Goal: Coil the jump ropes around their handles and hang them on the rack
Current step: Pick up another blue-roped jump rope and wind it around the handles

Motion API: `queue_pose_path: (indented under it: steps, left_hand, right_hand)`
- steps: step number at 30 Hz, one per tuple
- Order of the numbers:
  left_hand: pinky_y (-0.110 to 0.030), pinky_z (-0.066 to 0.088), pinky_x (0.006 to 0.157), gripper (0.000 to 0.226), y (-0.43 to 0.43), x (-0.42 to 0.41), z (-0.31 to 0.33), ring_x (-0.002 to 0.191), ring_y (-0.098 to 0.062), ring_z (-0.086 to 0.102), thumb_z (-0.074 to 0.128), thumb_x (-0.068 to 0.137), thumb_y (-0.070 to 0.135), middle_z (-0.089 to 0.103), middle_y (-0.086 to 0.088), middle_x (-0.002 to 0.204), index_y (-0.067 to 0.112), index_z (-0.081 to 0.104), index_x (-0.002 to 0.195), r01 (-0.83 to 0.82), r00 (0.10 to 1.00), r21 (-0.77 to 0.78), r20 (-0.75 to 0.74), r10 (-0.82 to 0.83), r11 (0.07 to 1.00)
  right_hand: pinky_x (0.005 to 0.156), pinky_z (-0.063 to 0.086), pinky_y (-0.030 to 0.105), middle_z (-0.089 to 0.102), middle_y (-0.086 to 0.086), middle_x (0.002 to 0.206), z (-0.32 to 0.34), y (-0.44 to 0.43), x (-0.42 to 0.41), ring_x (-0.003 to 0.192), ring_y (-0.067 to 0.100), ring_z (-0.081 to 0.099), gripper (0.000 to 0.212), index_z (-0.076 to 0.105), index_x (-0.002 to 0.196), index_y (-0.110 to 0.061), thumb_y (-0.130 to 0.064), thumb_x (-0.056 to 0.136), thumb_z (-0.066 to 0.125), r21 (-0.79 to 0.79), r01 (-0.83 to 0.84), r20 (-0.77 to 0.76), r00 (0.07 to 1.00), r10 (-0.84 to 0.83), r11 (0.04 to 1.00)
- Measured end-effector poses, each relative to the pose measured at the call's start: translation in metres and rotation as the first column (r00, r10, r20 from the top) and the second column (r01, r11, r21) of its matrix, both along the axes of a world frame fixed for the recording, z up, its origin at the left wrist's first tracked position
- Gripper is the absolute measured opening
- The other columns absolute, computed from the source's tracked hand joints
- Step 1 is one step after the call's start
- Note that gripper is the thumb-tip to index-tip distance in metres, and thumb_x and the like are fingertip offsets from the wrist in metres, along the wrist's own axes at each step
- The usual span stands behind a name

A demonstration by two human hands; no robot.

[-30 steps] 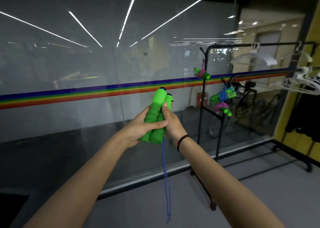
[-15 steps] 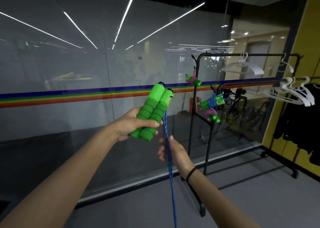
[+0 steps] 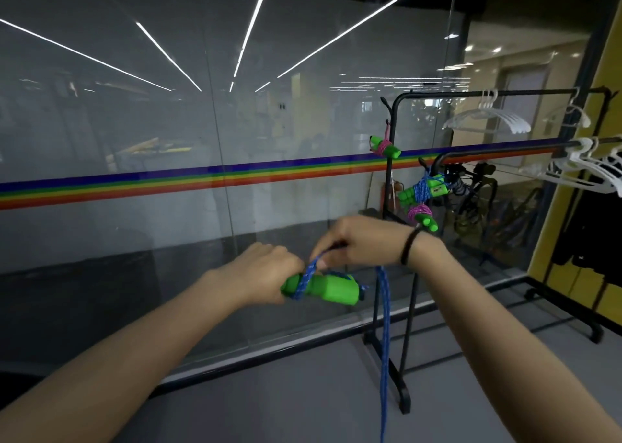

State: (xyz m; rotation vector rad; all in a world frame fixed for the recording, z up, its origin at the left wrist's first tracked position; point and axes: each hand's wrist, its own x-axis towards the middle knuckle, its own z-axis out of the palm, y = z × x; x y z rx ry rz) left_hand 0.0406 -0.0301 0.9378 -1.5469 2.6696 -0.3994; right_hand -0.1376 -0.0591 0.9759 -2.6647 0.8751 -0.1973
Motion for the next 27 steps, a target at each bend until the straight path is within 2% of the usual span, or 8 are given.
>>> queue_pose_path:
  steps: [5, 10, 12, 14, 18, 21, 23, 27]
  left_hand:
    - [-0.027, 0.042, 0.063, 0.040, 0.002, 0.007, 0.007, 0.075, -0.008, 0.058, 0.071, 0.069, 0.030, 0.065, 0.011, 0.083, 0.040, 0.056, 0.105, 0.088, 0.965, 0.153, -0.260, -0.046, 0.984]
    - [-0.034, 0.053, 0.074, 0.036, -0.006, 0.019, -0.011, 0.076, -0.005, 0.062, 0.080, 0.060, 0.028, 0.067, 0.013, 0.082, 0.031, 0.062, 0.091, 0.124, 0.858, 0.207, -0.514, -0.001, 0.970]
    - [-0.023, 0.053, 0.075, 0.038, -0.005, 0.020, -0.016, 0.078, 0.000, 0.064, 0.084, 0.060, 0.017, 0.072, 0.014, 0.083, 0.033, 0.066, 0.089, 0.201, 0.717, 0.267, -0.695, 0.044, 0.942]
    - [-0.018, 0.051, 0.074, 0.040, -0.005, 0.019, -0.016, 0.079, 0.000, 0.065, 0.084, 0.060, 0.008, 0.074, 0.014, 0.083, 0.032, 0.068, 0.088, 0.260, 0.544, 0.280, -0.833, 0.100, 0.924]
    - [-0.029, 0.057, 0.067, 0.024, -0.009, 0.015, -0.015, 0.067, -0.013, 0.069, 0.080, 0.065, 0.003, 0.075, 0.001, 0.073, 0.017, 0.071, 0.082, 0.234, 0.343, 0.284, -0.919, 0.195, 0.930]
    - [-0.038, 0.060, 0.068, 0.020, -0.017, 0.018, -0.019, 0.067, -0.023, 0.072, 0.083, 0.063, 0.011, 0.075, -0.009, 0.074, 0.010, 0.071, 0.079, 0.055, 0.245, 0.304, -0.927, 0.282, 0.951]
    - [-0.031, 0.059, 0.065, 0.020, -0.022, 0.023, -0.023, 0.066, -0.021, 0.072, 0.084, 0.062, 0.020, 0.074, -0.008, 0.071, 0.011, 0.070, 0.074, -0.110, 0.322, 0.263, -0.903, 0.285, 0.958]
    - [-0.030, 0.049, 0.066, 0.027, -0.024, 0.038, -0.029, 0.083, -0.024, 0.066, 0.080, 0.064, 0.032, 0.069, -0.005, 0.085, 0.020, 0.061, 0.081, -0.302, 0.737, 0.075, -0.614, 0.282, 0.950]
  right_hand:
    - [0.064, 0.046, 0.013, 0.070, -0.016, 0.066, -0.031, -0.043, -0.012, 0.065, -0.002, 0.061, 0.009, 0.072, 0.086, -0.011, -0.007, 0.082, 0.064, 0.284, -0.042, 0.404, 0.911, -0.080, 0.958]
    - [0.057, 0.051, 0.013, 0.072, -0.012, 0.064, -0.076, -0.050, -0.017, 0.061, -0.002, 0.065, 0.040, 0.075, 0.068, -0.026, -0.001, 0.087, 0.050, 0.551, -0.148, 0.600, 0.754, -0.267, 0.821]
    - [0.044, 0.045, 0.013, 0.065, -0.009, 0.053, -0.090, -0.048, -0.016, 0.047, 0.000, 0.058, 0.017, 0.072, 0.062, -0.021, -0.020, 0.077, 0.064, 0.663, -0.265, 0.631, 0.701, -0.333, 0.700]
    - [0.036, 0.026, 0.009, 0.049, -0.012, 0.046, -0.104, -0.048, -0.013, 0.037, -0.002, 0.036, 0.026, 0.061, 0.062, -0.021, -0.041, 0.063, 0.078, 0.686, -0.365, 0.661, 0.673, -0.331, 0.629]
    - [0.038, 0.017, 0.013, 0.034, -0.010, 0.050, -0.114, -0.042, -0.003, 0.039, 0.002, 0.023, 0.025, 0.063, 0.081, -0.017, -0.036, 0.089, 0.050, 0.672, -0.323, 0.665, 0.659, -0.352, 0.666]
    - [0.040, 0.020, 0.015, 0.035, -0.009, 0.049, -0.108, -0.032, 0.001, 0.041, 0.005, 0.023, 0.026, 0.060, 0.087, -0.012, -0.030, 0.095, 0.042, 0.637, -0.178, 0.594, 0.734, -0.329, 0.750]
    - [0.042, 0.026, 0.014, 0.042, -0.011, 0.042, -0.097, -0.023, 0.001, 0.038, 0.002, 0.030, 0.024, 0.060, 0.090, -0.011, -0.024, 0.097, 0.041, 0.529, -0.047, 0.489, 0.833, -0.259, 0.847]
    - [0.049, 0.035, 0.008, 0.051, -0.012, 0.049, -0.066, -0.013, -0.001, 0.045, -0.004, 0.048, 0.025, 0.063, 0.098, -0.005, -0.025, 0.093, 0.050, 0.148, 0.023, 0.145, 0.988, -0.045, 0.989]
